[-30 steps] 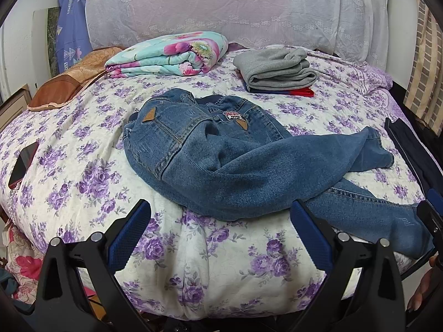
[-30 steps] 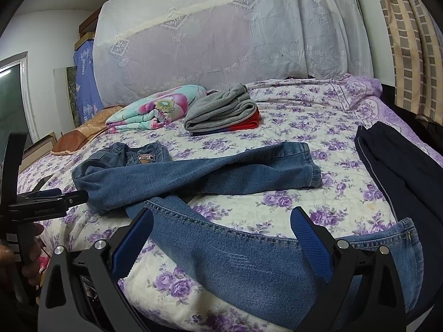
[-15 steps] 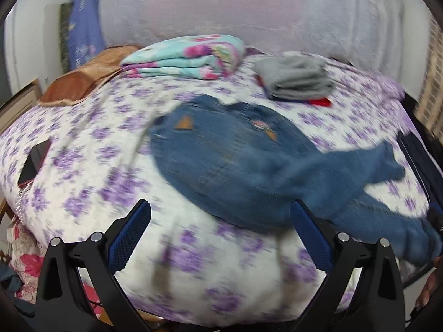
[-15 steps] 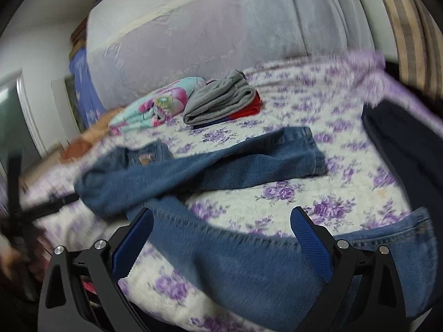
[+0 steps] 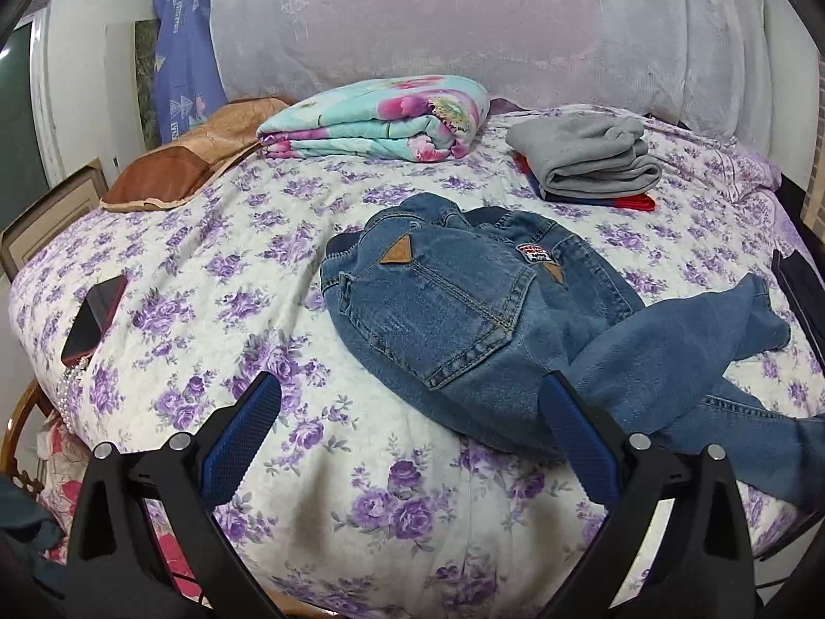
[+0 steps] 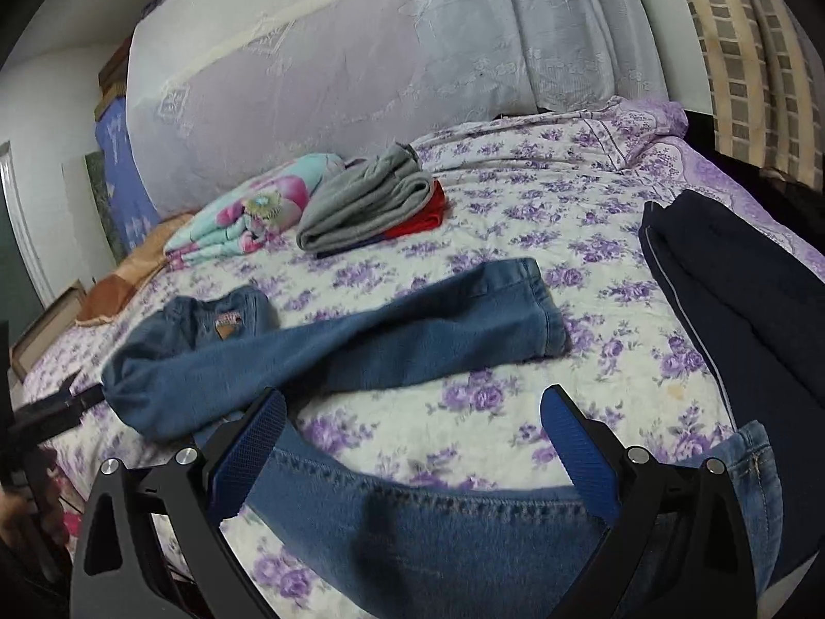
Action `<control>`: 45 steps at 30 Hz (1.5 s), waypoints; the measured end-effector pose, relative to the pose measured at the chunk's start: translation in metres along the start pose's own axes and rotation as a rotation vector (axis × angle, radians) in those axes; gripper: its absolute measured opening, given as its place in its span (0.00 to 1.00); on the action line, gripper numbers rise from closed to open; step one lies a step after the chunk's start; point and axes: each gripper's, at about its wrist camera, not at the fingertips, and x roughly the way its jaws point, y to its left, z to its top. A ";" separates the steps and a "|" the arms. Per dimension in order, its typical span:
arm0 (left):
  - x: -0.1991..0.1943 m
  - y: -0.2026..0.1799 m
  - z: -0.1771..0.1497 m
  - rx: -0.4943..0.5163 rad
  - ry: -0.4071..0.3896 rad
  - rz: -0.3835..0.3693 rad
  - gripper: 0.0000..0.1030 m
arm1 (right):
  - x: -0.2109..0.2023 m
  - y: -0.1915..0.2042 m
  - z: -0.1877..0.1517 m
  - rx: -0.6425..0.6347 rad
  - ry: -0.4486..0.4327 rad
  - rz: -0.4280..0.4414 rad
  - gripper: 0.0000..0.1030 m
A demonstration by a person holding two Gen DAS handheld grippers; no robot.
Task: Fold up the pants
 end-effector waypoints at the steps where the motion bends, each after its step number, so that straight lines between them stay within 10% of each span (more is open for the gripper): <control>1: 0.000 -0.002 0.000 -0.006 0.005 -0.008 0.95 | 0.001 -0.002 -0.001 0.006 0.004 -0.005 0.97; 33: -0.003 0.017 0.002 -0.036 0.022 -0.051 0.95 | 0.014 -0.011 0.000 0.074 0.062 0.050 0.97; 45: 0.092 0.022 0.045 -0.143 0.245 -0.242 0.96 | 0.159 -0.022 0.061 0.368 0.362 0.130 0.97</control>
